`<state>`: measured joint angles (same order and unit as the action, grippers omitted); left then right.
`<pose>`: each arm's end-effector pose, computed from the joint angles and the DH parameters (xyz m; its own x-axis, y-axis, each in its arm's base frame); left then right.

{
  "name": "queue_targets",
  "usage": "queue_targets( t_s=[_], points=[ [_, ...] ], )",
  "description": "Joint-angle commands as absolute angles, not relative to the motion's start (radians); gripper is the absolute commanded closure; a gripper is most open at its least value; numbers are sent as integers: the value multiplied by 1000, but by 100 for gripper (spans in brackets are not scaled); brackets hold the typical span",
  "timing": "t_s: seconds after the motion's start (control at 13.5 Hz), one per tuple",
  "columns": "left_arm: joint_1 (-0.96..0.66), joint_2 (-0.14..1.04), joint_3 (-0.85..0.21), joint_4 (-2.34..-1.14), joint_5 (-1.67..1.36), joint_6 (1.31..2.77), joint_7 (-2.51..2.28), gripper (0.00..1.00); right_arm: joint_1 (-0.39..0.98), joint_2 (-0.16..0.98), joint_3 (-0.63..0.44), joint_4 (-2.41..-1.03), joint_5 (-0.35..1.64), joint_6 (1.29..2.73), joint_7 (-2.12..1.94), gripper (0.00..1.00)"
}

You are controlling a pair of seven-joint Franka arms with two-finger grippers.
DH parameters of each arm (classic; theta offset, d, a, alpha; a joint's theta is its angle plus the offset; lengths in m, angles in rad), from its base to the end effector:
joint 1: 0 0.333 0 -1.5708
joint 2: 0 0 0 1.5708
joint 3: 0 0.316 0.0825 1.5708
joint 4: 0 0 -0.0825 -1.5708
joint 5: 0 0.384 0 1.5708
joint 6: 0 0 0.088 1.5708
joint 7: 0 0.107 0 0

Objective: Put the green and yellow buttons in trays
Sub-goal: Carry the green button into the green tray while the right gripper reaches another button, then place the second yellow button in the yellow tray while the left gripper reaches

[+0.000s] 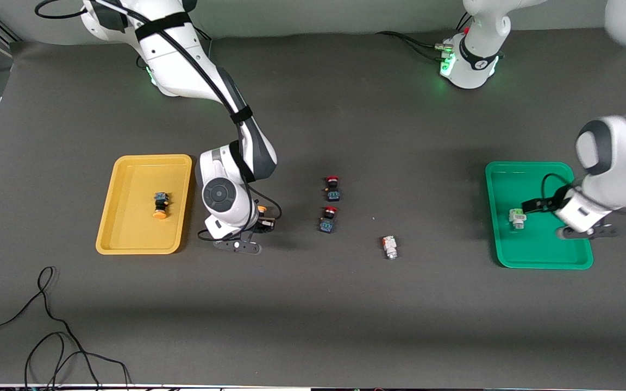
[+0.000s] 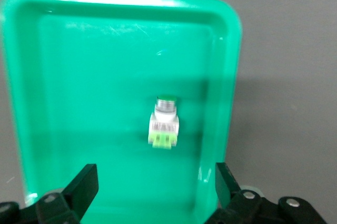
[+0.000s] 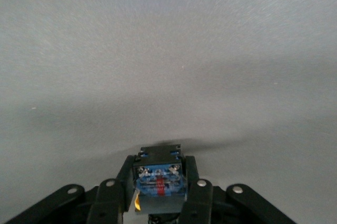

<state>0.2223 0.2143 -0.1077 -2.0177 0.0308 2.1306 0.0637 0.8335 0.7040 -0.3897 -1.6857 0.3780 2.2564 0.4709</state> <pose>0.5741 0.0690 0.3389 0.9944 0.0341 -0.0997 0.0348 -0.9994 0.0049 0.5888 0.3199 0.2068 0.9771 -0.2012 -0.0699 -0.2012 -0.9795 0.0069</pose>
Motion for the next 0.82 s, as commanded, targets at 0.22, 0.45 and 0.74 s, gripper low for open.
queue_targets(
  t_s=[0.22,0.45,0.74],
  points=[
    [66,117,-109,-1954,34,2026,-79,1,850,421,-578,-1717,370,1892,315,100],
    [-122,127,-109,-1939,35,2048,-306,1,848,365,-694,-1721,270,1781,119,100],
    [-357,265,-109,-1805,34,2079,-692,1,848,350,-847,-1813,270,1810,-150,100]
  ],
)
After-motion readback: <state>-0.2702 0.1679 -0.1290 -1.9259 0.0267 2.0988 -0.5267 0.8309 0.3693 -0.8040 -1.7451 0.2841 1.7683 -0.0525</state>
